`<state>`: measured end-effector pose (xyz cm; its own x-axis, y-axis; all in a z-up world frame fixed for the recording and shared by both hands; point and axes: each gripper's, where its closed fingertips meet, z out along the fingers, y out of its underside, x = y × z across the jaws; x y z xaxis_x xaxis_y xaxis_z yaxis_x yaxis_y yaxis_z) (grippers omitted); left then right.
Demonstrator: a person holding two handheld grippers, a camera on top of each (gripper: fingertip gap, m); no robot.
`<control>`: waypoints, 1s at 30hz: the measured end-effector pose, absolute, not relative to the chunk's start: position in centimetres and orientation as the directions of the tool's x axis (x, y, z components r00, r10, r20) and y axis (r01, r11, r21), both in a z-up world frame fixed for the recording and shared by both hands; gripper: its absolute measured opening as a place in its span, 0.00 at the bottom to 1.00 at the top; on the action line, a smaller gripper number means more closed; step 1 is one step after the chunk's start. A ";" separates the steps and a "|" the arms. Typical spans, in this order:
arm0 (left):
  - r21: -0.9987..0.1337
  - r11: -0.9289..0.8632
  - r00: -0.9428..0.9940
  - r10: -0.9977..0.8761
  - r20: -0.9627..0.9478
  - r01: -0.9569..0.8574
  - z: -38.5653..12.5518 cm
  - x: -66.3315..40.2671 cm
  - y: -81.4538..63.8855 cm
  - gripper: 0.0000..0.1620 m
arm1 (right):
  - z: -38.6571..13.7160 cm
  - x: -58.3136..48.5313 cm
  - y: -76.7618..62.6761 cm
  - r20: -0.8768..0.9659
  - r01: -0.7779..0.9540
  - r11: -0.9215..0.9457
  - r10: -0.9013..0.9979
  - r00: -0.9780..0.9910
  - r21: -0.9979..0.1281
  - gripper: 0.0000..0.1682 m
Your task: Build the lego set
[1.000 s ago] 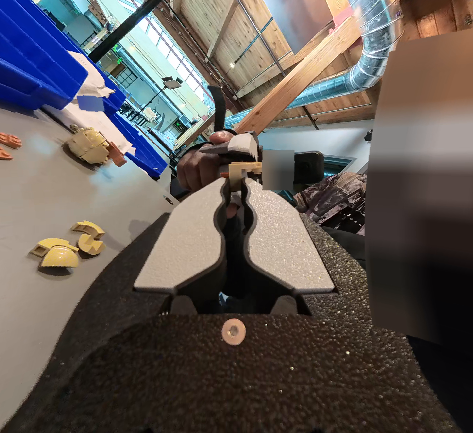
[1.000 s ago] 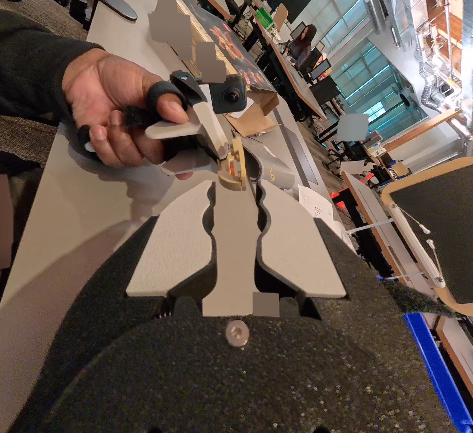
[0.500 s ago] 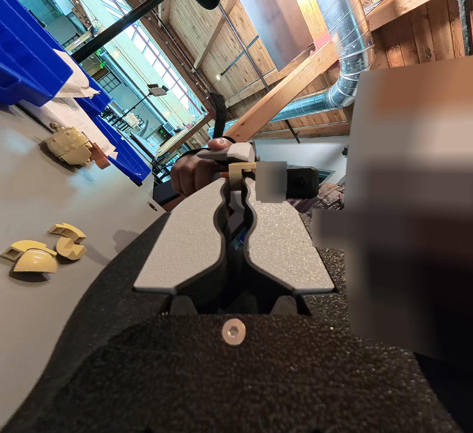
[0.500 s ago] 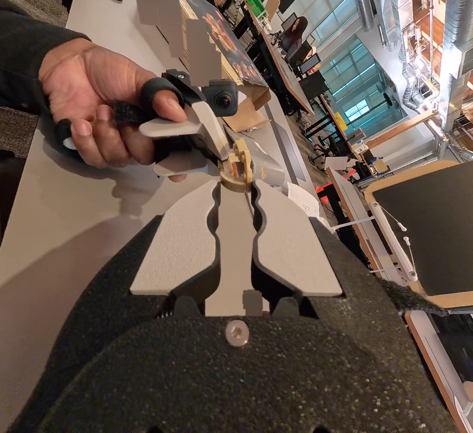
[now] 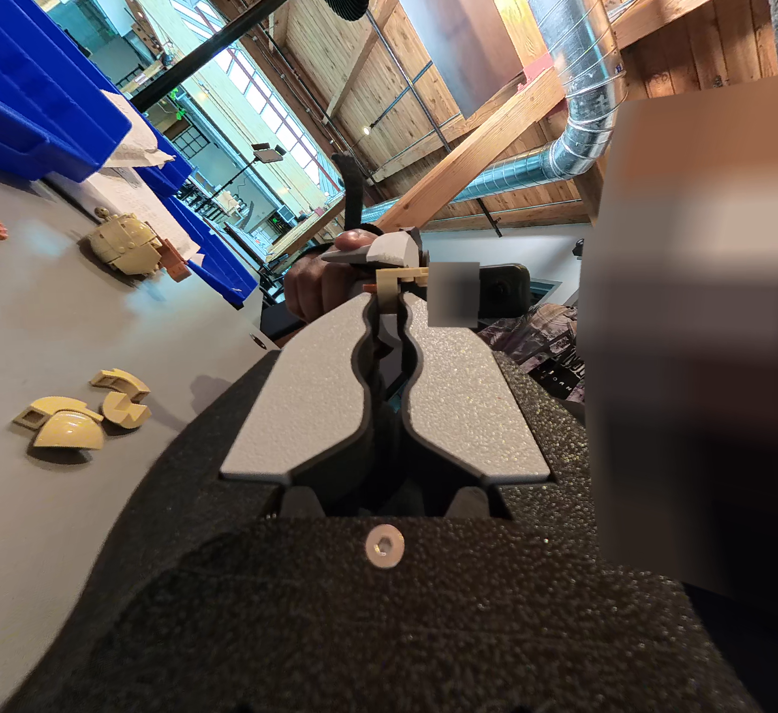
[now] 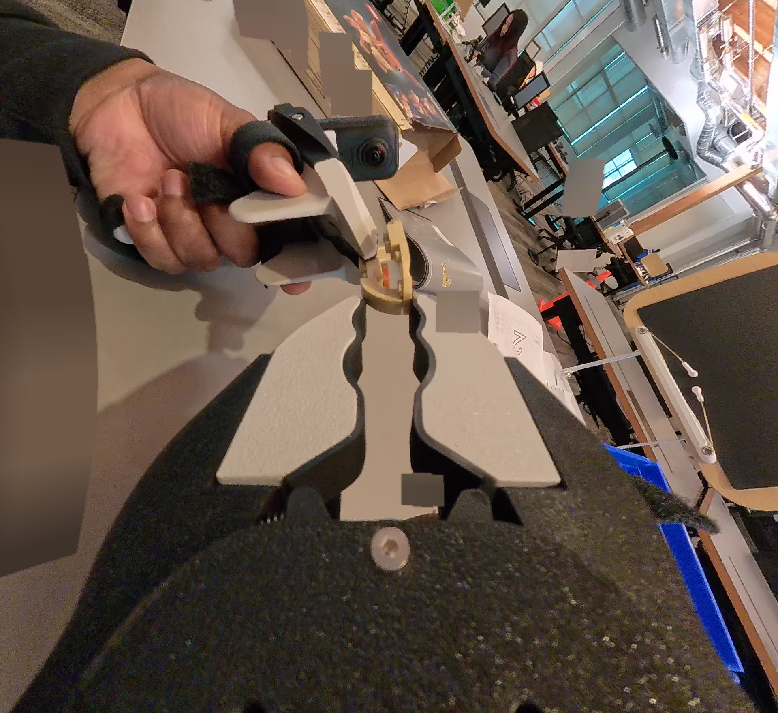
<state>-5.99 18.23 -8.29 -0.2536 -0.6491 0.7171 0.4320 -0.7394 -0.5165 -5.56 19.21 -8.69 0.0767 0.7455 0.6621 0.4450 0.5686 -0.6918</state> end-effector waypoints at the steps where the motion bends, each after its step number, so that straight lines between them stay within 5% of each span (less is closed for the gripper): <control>1: -0.517 -0.738 -0.249 -0.650 0.718 0.434 -8.3 -6.0 18.3 0.05 | -8.7 -5.5 19.2 0.660 0.449 0.566 0.747 0.075 -0.692 0.11; 22: -0.527 -0.717 -0.222 -0.665 0.713 0.457 -8.2 -6.3 18.5 0.05 | -8.9 -5.4 19.4 0.638 0.469 0.546 0.768 0.051 -0.695 0.09; 30: -0.338 -0.749 -0.343 -0.590 0.731 0.570 -7.6 -7.3 19.6 0.04 | -7.9 -5.8 19.9 0.634 0.439 0.505 0.741 0.220 -0.743 0.19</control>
<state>-7.26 19.64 -7.62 -0.3430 -0.5904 0.7307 0.5698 -0.7491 -0.3378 -5.82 19.91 -7.87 0.2196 0.7414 0.6341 0.4390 0.5053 -0.7429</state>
